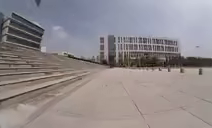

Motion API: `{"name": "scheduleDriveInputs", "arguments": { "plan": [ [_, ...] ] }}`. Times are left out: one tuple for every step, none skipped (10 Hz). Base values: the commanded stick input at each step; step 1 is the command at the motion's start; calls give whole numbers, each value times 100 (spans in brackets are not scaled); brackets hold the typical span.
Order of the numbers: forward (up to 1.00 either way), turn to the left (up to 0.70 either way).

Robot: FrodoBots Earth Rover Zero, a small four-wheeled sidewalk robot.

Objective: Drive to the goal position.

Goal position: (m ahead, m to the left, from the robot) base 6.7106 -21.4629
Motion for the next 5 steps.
{"name": "scheduleDriveInputs", "arguments": {
  "plan": [
    [70, 0],
    [70, 0],
    [70, 0],
    [70, 0],
    [70, -16]
  ]
}}
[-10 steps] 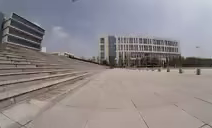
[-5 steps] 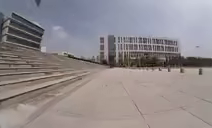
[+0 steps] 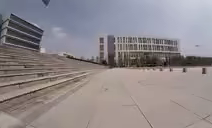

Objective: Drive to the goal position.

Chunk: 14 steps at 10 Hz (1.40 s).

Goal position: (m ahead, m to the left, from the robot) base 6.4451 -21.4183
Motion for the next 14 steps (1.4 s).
{"name": "scheduleDriveInputs", "arguments": {
  "plan": [
    [70, -35],
    [70, -35],
    [70, -35],
    [70, -35],
    [70, -35],
    [70, -35],
    [70, -35],
    [70, -14],
    [70, 0],
    [70, 0],
    [70, 0],
    [70, 0],
    [70, 0],
    [70, 0]
  ]
}}
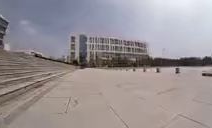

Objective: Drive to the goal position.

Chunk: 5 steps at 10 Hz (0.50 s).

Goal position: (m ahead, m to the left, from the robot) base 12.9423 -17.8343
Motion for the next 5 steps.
{"name": "scheduleDriveInputs", "arguments": {
  "plan": [
    [70, 0],
    [70, 0],
    [70, 0],
    [70, 0],
    [70, 0]
  ]
}}
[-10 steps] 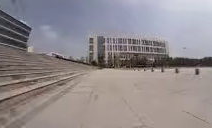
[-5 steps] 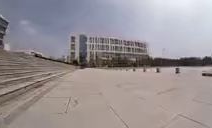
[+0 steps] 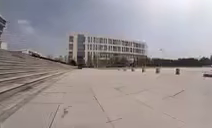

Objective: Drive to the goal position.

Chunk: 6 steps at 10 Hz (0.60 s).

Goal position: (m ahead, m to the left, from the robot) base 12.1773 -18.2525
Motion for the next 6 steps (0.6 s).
{"name": "scheduleDriveInputs", "arguments": {
  "plan": [
    [70, 0],
    [70, 0],
    [70, 0],
    [70, 0],
    [70, 0],
    [70, 0]
  ]
}}
